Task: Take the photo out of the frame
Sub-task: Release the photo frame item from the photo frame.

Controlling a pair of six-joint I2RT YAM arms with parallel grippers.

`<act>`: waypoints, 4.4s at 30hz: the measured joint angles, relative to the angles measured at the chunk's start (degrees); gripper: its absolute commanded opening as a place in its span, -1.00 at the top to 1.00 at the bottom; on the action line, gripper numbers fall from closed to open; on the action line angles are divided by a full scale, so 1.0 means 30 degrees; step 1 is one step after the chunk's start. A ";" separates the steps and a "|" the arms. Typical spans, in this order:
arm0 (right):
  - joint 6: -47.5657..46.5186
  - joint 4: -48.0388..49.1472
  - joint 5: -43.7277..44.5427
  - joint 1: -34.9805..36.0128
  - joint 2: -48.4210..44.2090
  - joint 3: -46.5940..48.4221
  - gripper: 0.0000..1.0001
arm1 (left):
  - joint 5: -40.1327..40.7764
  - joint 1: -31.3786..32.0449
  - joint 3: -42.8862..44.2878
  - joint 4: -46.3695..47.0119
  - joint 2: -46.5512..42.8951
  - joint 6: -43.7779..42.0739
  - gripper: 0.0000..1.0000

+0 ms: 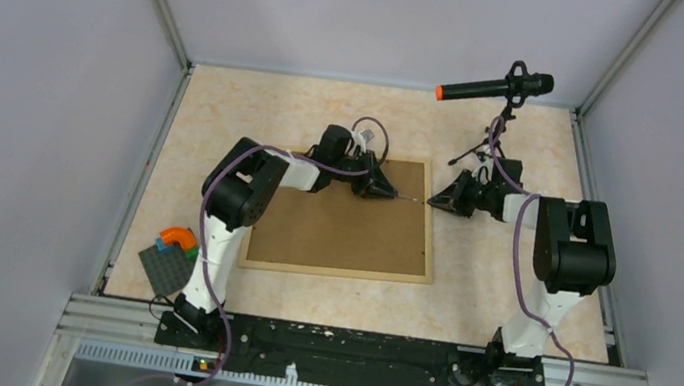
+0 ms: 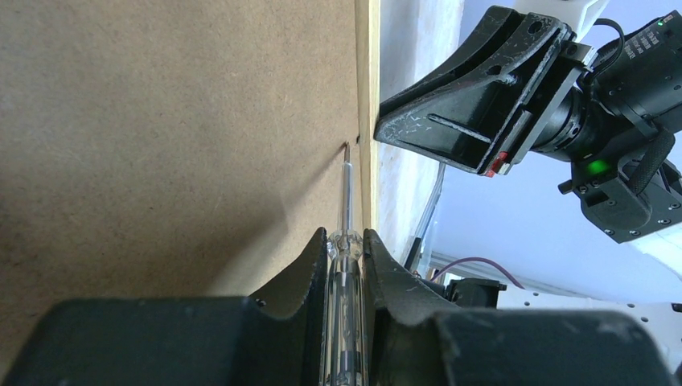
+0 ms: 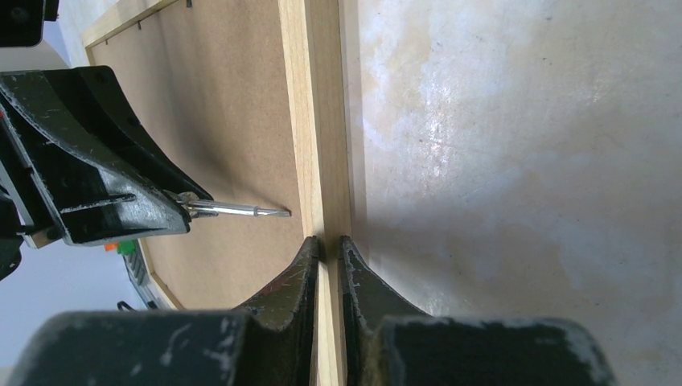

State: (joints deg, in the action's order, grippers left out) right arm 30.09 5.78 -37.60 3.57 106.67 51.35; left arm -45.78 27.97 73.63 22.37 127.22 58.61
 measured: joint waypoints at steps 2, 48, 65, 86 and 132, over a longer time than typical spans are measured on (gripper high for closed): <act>0.0000 0.0000 0.0000 0.0000 0.0000 0.0000 1.00 | 0.0015 0.0029 0.0058 -0.0029 0.0015 0.0015 1.00; 0.0474 0.0561 0.0379 0.0138 -0.0270 -0.0408 1.00 | 0.0153 0.0896 0.3424 -0.4379 0.0780 -0.1785 1.00; 0.1545 0.0583 0.0685 0.0138 -0.0313 -0.0481 1.00 | 0.7868 0.3854 0.6601 -1.2145 -0.1115 -0.6645 1.00; -0.1974 -0.4823 0.3701 0.0940 -0.3024 0.0299 -0.24 | 0.9311 0.2754 0.6033 -1.2211 -0.2178 -0.9049 1.00; -0.4590 -0.6725 0.9595 0.8364 0.1435 0.6987 -0.21 | 0.2091 -0.3606 -0.1566 -0.8561 -0.4852 -0.5246 1.00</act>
State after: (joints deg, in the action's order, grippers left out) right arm 16.32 -14.39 -8.82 28.67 110.98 72.31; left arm -39.51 17.15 68.93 -3.31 112.66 42.87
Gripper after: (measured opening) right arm 0.606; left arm 0.225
